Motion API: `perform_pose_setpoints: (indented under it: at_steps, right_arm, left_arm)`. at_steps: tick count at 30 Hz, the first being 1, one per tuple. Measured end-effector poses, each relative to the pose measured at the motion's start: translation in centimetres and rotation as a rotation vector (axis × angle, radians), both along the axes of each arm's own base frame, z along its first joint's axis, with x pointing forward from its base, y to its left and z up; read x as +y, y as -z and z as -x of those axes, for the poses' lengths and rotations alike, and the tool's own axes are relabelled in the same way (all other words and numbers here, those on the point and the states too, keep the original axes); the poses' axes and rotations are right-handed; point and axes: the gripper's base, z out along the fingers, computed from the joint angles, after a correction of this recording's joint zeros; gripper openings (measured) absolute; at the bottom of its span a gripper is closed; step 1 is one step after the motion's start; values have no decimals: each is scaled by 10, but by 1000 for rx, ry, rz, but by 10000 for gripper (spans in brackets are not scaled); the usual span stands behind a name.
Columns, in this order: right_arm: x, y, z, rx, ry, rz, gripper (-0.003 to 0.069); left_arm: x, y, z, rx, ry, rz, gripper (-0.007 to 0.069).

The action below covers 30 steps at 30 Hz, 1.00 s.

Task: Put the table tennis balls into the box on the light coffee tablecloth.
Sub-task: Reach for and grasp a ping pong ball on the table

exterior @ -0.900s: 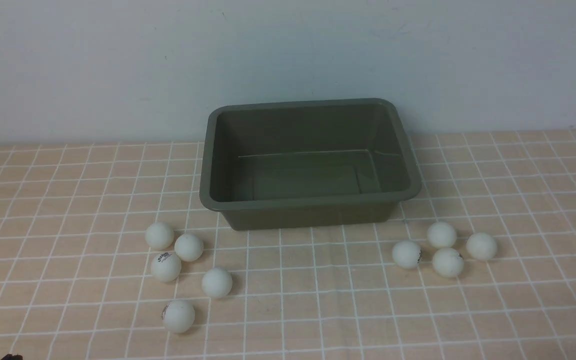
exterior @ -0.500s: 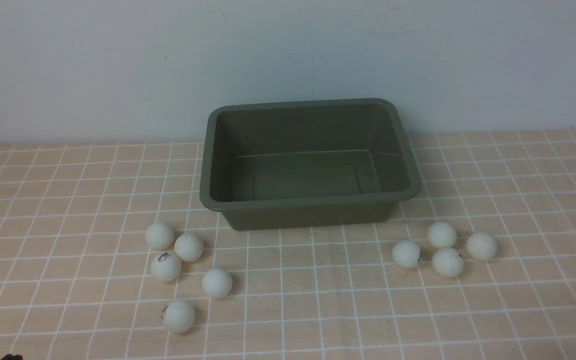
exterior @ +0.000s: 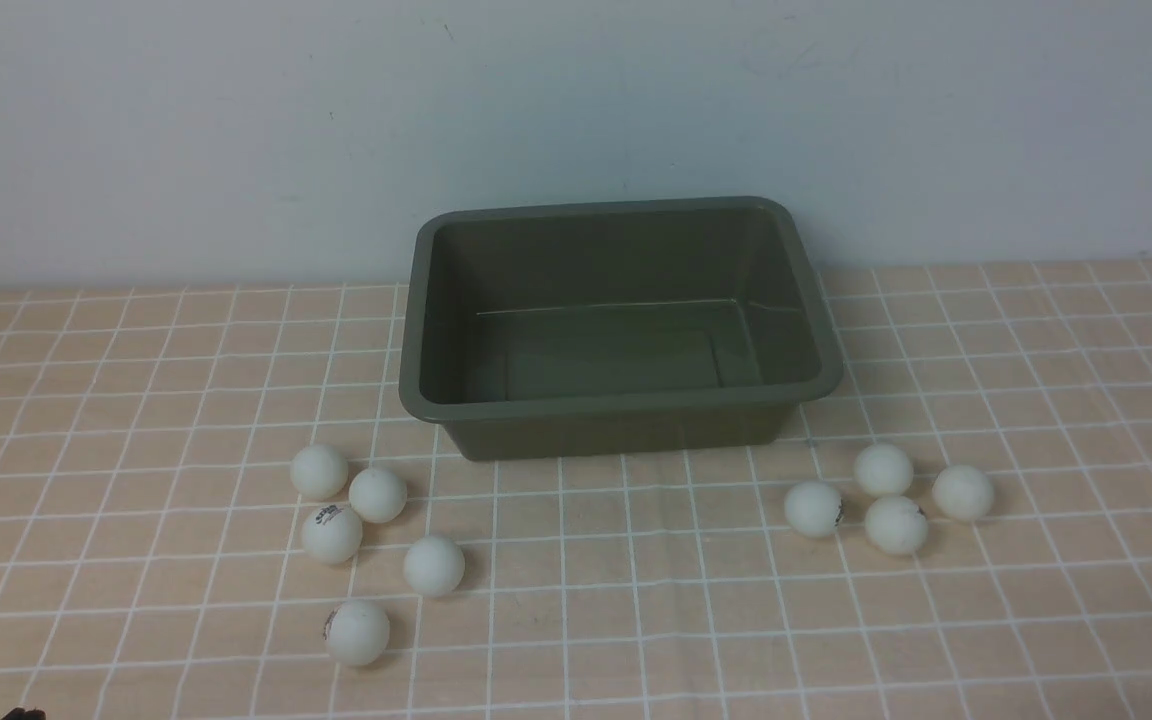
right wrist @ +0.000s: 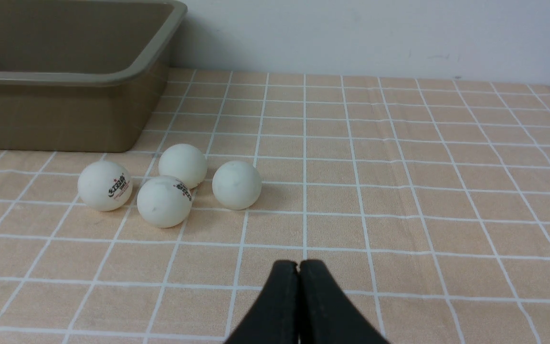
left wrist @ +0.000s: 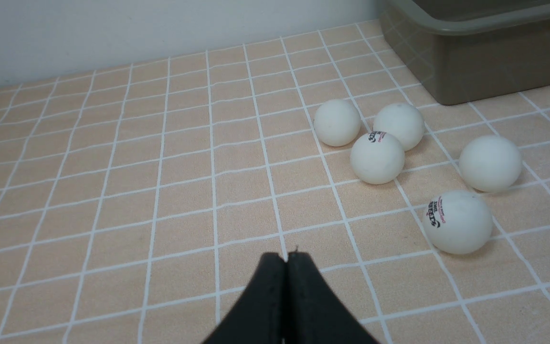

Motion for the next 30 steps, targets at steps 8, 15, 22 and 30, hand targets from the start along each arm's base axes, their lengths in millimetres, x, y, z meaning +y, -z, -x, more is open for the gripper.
perform_pose_setpoints:
  at_steps: [8,15,22,30]
  right_arm:
    - [0,0,0,0,0,0,-18]
    - [0,-1,0,-10,-2,-14,-18]
    - [2,-3,-1,-53,-10,-58,-18]
    - [8,-8,-2,-89,-22,-340,-18]
  left_arm:
    - [0,0,0,0,0,0,-69]
    - [0,0,0,0,0,0,-69]
    - [0,0,0,0,0,0,-69]
    - [-12,-9,-1,-39,1,525,-69]
